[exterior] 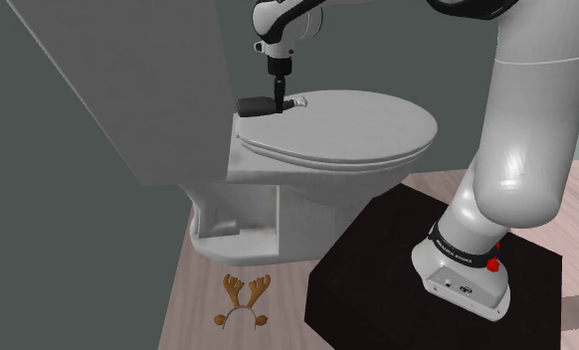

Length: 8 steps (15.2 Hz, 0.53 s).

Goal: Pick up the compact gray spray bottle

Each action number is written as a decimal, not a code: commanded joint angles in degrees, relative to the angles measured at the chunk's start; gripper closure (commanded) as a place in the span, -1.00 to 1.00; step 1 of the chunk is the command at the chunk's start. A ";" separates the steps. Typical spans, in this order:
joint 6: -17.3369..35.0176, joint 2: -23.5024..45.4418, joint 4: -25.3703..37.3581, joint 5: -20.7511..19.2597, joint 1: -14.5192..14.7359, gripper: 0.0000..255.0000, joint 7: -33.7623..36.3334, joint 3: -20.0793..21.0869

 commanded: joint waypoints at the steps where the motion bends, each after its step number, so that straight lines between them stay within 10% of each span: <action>1: 0.17 0.05 -0.10 0.02 0.00 1.00 -0.01 0.01; 8: 0.14 0.02 -0.09 0.01 0.01 1.00 0.00 0.01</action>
